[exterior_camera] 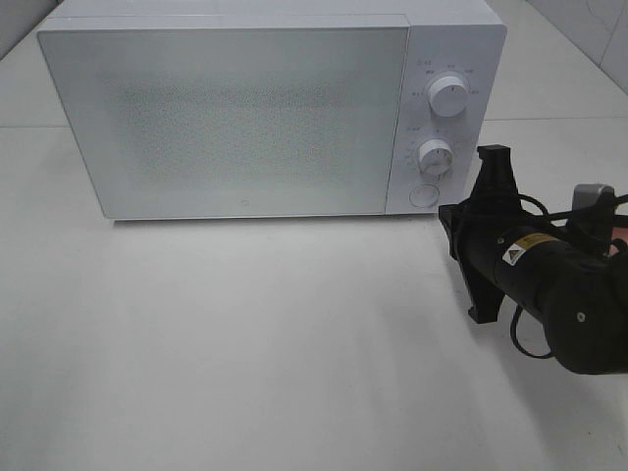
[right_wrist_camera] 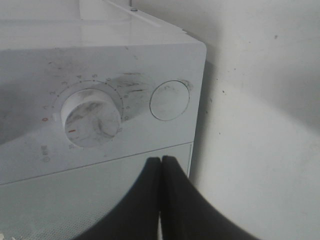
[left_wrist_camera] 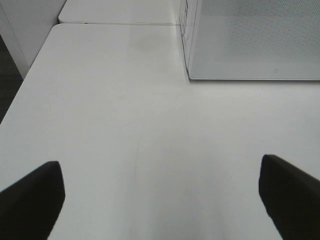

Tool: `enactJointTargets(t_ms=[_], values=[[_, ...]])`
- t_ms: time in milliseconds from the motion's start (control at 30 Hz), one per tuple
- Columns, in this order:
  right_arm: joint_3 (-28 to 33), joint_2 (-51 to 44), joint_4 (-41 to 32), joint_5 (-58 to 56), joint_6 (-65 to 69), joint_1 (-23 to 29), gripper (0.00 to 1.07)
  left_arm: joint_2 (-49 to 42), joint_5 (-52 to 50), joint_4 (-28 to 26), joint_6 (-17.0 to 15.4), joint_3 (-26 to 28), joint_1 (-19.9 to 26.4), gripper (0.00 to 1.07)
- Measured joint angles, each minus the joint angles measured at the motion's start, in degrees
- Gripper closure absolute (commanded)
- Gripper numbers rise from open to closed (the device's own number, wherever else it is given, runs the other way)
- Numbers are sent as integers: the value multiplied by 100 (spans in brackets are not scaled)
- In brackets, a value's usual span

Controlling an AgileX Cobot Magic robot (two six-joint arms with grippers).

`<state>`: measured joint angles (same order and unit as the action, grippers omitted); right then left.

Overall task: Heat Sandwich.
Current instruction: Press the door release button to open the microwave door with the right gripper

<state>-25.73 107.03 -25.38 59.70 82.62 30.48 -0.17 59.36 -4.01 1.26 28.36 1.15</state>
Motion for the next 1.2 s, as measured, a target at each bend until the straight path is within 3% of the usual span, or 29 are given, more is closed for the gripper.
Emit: enactJointTargets(t_ms=[700, 1200], values=[[-1369, 1031, 258, -659, 29, -561, 107, 0, 0, 0, 0, 0, 0, 5], [-1816, 1438, 189, -659, -29, -607, 107, 0, 0, 0, 0, 0, 0, 5]])
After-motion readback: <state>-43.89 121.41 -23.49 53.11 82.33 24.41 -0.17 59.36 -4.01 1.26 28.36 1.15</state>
